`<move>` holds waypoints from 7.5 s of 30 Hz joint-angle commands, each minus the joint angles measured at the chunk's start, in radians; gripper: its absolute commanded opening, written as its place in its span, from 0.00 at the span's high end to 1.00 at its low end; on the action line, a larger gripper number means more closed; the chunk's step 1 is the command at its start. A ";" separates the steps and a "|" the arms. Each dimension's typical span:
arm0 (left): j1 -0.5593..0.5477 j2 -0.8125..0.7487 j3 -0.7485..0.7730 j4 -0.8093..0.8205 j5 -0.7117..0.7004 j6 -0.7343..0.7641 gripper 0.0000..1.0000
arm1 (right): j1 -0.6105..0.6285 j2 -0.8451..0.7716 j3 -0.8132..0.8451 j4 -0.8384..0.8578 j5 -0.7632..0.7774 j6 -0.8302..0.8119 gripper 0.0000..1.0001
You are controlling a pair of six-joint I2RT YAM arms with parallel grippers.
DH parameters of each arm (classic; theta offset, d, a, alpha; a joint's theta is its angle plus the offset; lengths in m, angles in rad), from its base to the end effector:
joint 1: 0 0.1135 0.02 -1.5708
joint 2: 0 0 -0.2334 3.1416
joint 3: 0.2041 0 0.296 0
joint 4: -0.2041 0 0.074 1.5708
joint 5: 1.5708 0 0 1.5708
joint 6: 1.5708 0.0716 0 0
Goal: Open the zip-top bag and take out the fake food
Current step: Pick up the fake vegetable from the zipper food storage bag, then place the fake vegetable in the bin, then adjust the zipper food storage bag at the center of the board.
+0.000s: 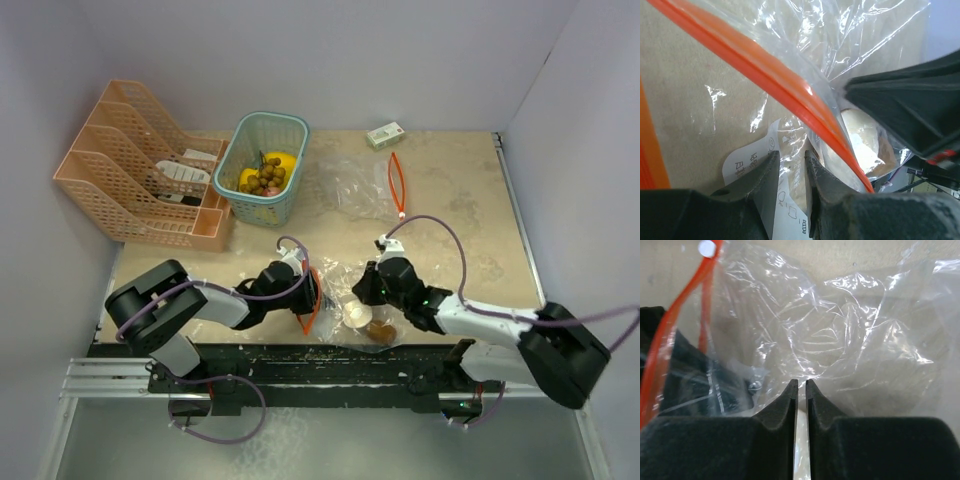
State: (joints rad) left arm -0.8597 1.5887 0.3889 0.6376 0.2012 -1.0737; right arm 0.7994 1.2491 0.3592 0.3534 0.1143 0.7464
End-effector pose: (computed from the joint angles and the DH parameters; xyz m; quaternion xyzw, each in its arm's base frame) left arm 0.1896 -0.2420 0.0216 -0.0448 0.8713 -0.4456 0.2007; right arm 0.2150 0.2094 0.0733 0.0052 0.8683 0.3091 0.3880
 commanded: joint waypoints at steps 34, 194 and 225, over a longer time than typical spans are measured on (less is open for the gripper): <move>-0.062 -0.051 0.053 -0.031 -0.082 -0.026 0.67 | -0.006 -0.228 -0.268 0.058 -0.112 0.420 1.00; 0.038 -0.031 0.163 -0.238 0.049 0.058 0.71 | -0.256 -0.324 0.220 -0.561 0.041 0.029 1.00; 0.033 -0.092 0.238 -0.536 -0.079 0.145 0.86 | -0.256 -0.336 0.132 -0.539 0.079 0.018 1.00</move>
State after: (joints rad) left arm -0.8272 1.5478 0.6025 0.1776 0.1837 -0.9604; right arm 0.5465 0.9333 0.4988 -0.1856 0.1661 0.7841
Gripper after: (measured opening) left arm 0.075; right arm 0.004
